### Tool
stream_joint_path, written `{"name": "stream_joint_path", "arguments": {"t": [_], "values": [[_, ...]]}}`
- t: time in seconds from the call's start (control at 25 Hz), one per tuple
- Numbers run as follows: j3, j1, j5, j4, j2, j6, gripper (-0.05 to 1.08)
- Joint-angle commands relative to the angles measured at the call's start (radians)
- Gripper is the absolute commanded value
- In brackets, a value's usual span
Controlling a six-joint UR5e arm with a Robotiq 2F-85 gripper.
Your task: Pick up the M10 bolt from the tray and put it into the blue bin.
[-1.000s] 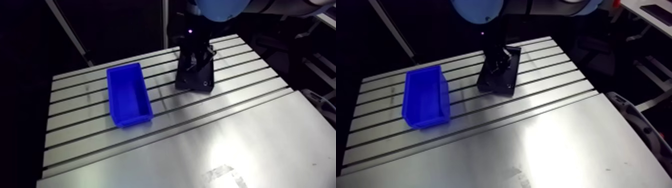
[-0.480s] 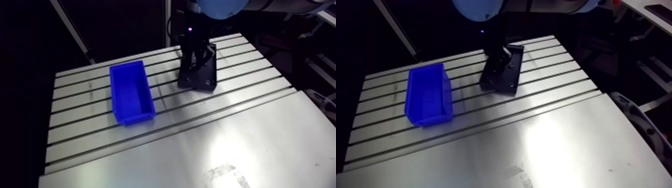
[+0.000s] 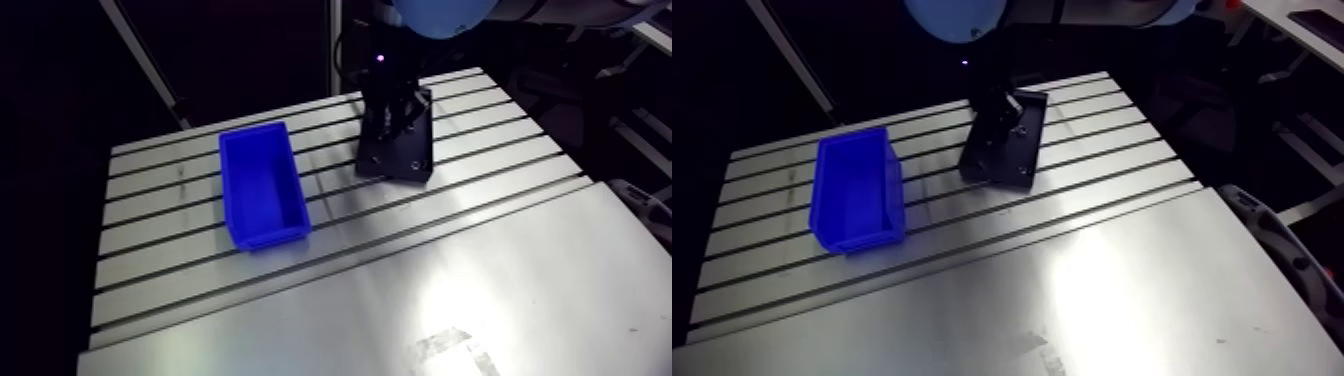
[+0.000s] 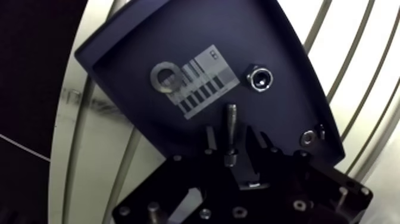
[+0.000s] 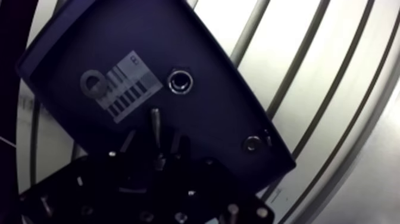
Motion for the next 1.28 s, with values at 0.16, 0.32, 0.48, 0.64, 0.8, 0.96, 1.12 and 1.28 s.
{"name": "stream_joint_path", "arguments": {"t": [0.16, 0.32, 0.48, 0.64, 0.8, 0.96, 1.12, 1.28], "values": [[0.004, 0.0, -0.001, -0.002, 0.002, 0.0, 0.63], [0.002, 0.0, -0.001, -0.011, 0.002, -0.002, 0.66], [0.002, 0.0, -0.003, -0.014, 0.002, -0.002, 0.68], [0.005, 0.0, -0.003, -0.014, 0.002, -0.002, 0.69], [0.004, 0.0, -0.003, -0.014, 0.002, -0.002, 0.7], [0.005, 0.0, -0.003, -0.014, 0.002, -0.002, 0.71], [0.007, 0.0, -0.003, -0.014, 0.002, -0.002, 0.72], [0.005, 0.0, -0.003, -0.015, 0.002, -0.002, 0.75]]}}
